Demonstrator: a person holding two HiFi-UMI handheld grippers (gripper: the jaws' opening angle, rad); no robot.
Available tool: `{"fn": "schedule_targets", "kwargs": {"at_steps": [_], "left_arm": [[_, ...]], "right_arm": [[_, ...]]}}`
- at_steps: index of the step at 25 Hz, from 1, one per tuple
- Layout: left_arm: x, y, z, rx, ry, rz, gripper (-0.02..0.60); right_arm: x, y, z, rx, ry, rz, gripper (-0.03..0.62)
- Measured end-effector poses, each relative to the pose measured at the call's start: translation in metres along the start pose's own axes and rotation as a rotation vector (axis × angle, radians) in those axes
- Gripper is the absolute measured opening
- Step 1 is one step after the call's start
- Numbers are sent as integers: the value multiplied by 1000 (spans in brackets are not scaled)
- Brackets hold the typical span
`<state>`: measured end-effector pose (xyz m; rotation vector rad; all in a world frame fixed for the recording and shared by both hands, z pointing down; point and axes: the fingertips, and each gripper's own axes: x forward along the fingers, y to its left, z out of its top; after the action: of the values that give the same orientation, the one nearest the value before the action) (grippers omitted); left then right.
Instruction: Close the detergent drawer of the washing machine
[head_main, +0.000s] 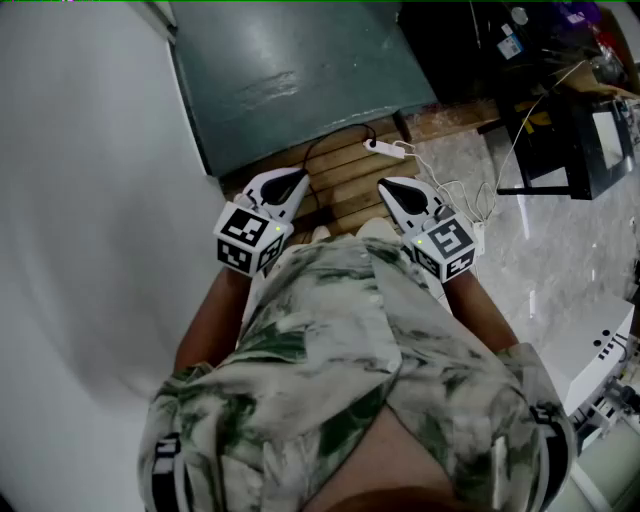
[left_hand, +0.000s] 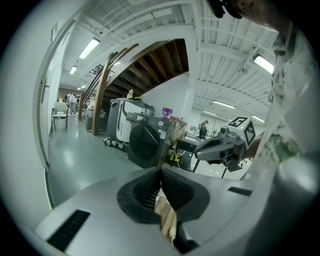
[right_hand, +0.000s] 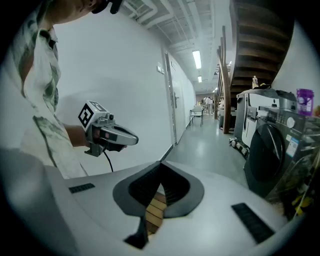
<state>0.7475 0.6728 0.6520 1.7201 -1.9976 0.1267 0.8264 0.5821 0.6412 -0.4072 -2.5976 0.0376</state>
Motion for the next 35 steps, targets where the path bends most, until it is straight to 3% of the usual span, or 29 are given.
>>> {"fn": "schedule_targets", "kwargs": {"at_steps": [6,12,20,24,29,35], "left_arm": [[-13,3,-7,-14,21,-20,25],[-3,20,-9,-40,16,-2,25],[58,95,12,-50,39,21,25],[103,142,59,-21,56,51,26],[148,177,159,0,87,60,28],[166,210,247,12,71,56,29]], "right_arm": [[5,21,3,18,19,14,20],[25,6,-1,43,33,29,20],[102,-73,24,36,18,70,23],[139,-136,56,60,6,83,25],[160,-215,126,100,10,84,78],[184,-263,203,84,9,92,94]]}}
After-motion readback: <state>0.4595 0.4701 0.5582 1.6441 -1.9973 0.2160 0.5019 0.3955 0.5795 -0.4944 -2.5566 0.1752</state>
